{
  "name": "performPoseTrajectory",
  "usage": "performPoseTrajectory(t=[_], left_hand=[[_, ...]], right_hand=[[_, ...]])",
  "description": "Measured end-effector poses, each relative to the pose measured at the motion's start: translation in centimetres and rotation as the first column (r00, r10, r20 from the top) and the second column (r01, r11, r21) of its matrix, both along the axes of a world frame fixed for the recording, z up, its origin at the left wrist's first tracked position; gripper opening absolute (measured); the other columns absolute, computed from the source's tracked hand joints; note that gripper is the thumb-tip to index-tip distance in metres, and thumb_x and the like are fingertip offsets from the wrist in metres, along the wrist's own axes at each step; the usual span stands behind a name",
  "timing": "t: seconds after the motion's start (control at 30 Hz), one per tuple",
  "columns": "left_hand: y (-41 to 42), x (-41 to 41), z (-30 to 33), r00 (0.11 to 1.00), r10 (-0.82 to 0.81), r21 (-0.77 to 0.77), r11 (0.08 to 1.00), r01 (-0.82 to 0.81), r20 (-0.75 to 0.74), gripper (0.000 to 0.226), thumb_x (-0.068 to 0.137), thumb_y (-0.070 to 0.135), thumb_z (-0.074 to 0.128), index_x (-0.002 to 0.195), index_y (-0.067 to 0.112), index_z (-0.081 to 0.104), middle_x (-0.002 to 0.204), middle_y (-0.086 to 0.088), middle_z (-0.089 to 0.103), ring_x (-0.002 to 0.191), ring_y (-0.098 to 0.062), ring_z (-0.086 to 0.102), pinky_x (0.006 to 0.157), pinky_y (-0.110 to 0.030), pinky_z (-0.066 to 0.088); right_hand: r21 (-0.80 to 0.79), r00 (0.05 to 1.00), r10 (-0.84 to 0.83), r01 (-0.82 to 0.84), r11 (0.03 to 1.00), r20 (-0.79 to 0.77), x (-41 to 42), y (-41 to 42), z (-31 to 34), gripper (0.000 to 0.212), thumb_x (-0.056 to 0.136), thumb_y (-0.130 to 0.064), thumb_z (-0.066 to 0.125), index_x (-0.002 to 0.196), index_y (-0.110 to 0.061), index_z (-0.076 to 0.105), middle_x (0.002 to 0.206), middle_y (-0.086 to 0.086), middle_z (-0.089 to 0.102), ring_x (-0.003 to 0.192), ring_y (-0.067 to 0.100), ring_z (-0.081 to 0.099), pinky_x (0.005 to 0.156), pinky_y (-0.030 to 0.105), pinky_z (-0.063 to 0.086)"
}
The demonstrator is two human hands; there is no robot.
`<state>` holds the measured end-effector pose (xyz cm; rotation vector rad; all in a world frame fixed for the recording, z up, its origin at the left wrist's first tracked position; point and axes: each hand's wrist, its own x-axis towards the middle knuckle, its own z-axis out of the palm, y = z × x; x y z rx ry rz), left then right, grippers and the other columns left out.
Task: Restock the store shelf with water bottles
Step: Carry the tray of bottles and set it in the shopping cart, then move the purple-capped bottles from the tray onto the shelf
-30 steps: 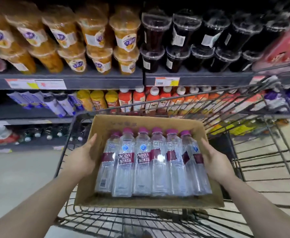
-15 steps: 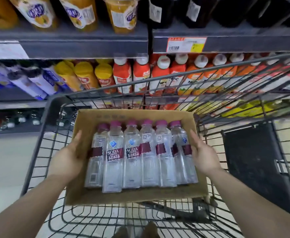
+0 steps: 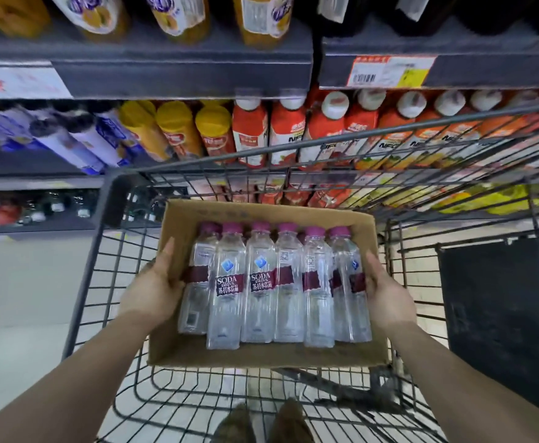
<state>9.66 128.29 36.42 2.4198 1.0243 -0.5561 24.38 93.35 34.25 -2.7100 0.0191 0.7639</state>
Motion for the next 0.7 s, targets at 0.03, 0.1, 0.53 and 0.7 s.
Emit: performPoseTrajectory(t=[0.03, 0.1, 0.53, 0.7], left_hand=[[0.0, -0.1, 0.3, 1.0, 0.03, -0.051, 0.998, -0.029, 0.003, 0.086, 0.09, 0.024, 0.062, 0.154, 0.039, 0.007, 0.142, -0.013, 0.049, 0.118, -0.034, 0.057, 0.096, -0.045, 0.048], [-0.4, -0.4, 0.9, 0.996, 0.072, -0.11, 0.992, -0.066, 0.055, 0.085, 0.088, 0.026, 0.065, 0.154, 0.035, 0.013, 0.154, -0.01, 0.035, 0.133, -0.032, 0.045, 0.107, -0.045, 0.041], [-8.3, -0.9, 1.1, 0.983, 0.181, -0.293, 0.939, -0.178, -0.017, 0.098, 0.073, 0.054, 0.075, 0.15, 0.017, 0.026, 0.143, -0.011, 0.043, 0.128, -0.029, 0.046, 0.104, -0.04, 0.041], [-9.0, -0.9, 0.1, 0.948, 0.283, -0.361, 0.877, -0.316, -0.142, 0.093, 0.069, 0.047, 0.083, 0.139, 0.01, 0.035, 0.126, -0.007, 0.056, 0.094, -0.019, 0.063, 0.082, -0.033, 0.054]], right_hand=[[0.03, 0.999, -0.04, 0.04, 0.999, -0.013, -0.2, 0.5, 0.4, 0.055, 0.102, -0.022, 0.039, 0.149, -0.044, 0.021, 0.124, 0.009, 0.062, 0.082, 0.026, 0.059, 0.069, 0.032, 0.047], [0.075, 0.992, -0.121, 0.118, 0.99, 0.041, -1.0, 1.9, 1.2, 0.055, 0.099, -0.023, 0.045, 0.15, -0.034, 0.026, 0.153, 0.009, 0.033, 0.125, 0.03, 0.049, 0.098, 0.037, 0.043], [0.409, 0.992, -0.1, 0.124, 0.904, -0.081, -8.4, 11.2, 2.8, 0.059, 0.094, -0.028, 0.059, 0.147, -0.025, 0.034, 0.146, -0.001, 0.039, 0.135, 0.018, 0.038, 0.107, 0.027, 0.031], [0.385, 0.983, -0.132, 0.173, 0.907, -0.13, -8.2, 12.3, 2.2, 0.063, 0.09, -0.026, 0.064, 0.147, -0.021, 0.036, 0.135, 0.002, 0.046, 0.115, 0.018, 0.053, 0.1, 0.026, 0.039]])
